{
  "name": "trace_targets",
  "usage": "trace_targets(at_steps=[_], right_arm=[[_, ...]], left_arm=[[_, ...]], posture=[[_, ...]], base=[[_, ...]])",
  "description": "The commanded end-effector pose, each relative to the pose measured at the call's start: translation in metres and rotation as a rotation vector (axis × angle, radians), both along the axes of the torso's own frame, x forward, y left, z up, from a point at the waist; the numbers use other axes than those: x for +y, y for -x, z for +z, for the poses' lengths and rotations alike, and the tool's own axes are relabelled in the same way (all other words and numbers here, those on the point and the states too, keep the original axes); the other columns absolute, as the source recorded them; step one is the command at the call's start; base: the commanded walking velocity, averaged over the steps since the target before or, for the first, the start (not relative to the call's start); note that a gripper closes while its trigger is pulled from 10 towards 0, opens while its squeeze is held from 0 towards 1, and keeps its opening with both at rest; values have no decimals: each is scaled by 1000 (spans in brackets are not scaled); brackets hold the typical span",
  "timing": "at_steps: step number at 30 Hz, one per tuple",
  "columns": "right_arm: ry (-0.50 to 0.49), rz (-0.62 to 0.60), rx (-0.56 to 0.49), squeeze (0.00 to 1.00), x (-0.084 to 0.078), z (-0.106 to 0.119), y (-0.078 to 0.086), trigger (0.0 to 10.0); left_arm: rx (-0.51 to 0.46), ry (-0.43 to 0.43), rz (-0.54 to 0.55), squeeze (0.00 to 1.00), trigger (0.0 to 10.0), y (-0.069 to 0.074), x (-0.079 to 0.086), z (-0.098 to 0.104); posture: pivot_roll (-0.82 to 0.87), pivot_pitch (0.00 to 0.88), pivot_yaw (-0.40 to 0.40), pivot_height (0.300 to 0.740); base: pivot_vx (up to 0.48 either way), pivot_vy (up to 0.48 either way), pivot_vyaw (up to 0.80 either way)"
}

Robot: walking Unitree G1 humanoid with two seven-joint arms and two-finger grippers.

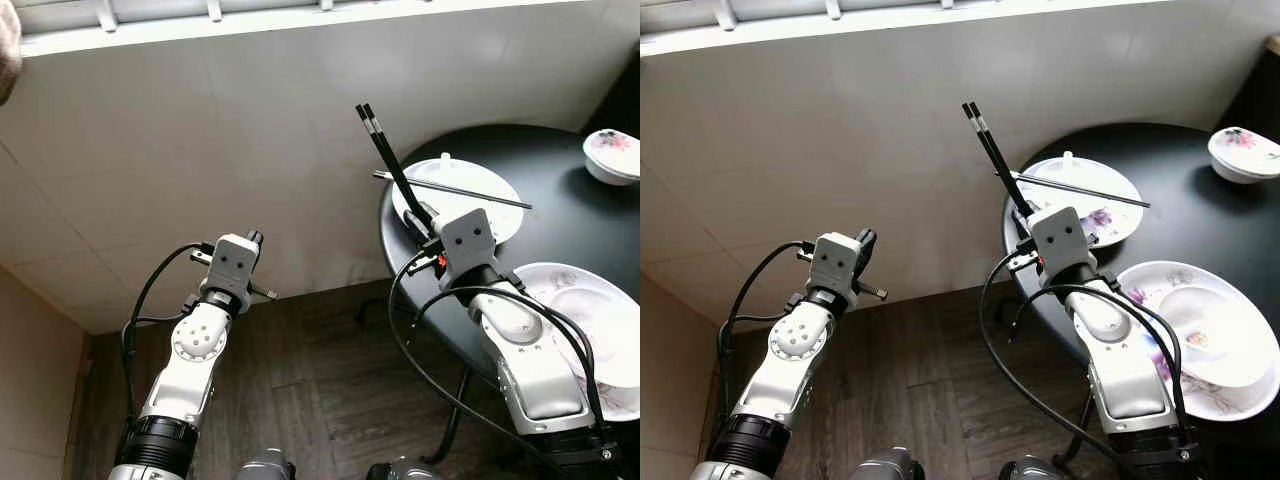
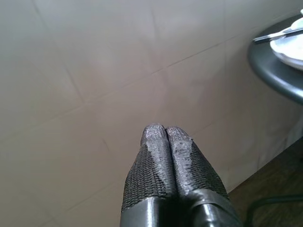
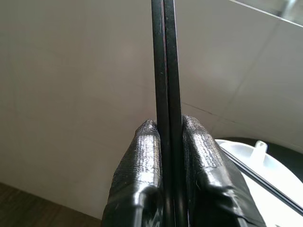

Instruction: Kitchen organization

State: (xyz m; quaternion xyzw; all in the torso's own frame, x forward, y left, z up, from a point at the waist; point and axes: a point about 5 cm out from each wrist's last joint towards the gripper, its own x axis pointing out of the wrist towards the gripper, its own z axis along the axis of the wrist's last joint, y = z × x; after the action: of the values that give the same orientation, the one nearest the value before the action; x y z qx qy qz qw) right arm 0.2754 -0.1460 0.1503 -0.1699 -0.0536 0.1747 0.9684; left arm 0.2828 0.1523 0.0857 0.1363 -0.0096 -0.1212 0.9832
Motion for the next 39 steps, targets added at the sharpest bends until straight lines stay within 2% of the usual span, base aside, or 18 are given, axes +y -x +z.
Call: trace_targets(at_steps=[1,5,17,39], right_arm=[[9,9,-43,0,3,6,4,0],[37,20,-51,0,6,4,6,0],[27,18,-35,0,13,-5,10,0],[42,-62,-19,0,3,-21,12,0]], left_arm=[[5,4,-8,0,10000,2,-4,0],[6,12,-9,0,10000,2,-5,0],[11,30,2,0,10000,0,-5,0],[14,24,6,0,10000,1,-3,1]], posture=[[109,0,-10,740],[105,0,-11,740],[107,0,-13,740],[105,0,-13,740]], base=[[0,0,800],[0,0,800],[0,0,800],[0,0,800]])
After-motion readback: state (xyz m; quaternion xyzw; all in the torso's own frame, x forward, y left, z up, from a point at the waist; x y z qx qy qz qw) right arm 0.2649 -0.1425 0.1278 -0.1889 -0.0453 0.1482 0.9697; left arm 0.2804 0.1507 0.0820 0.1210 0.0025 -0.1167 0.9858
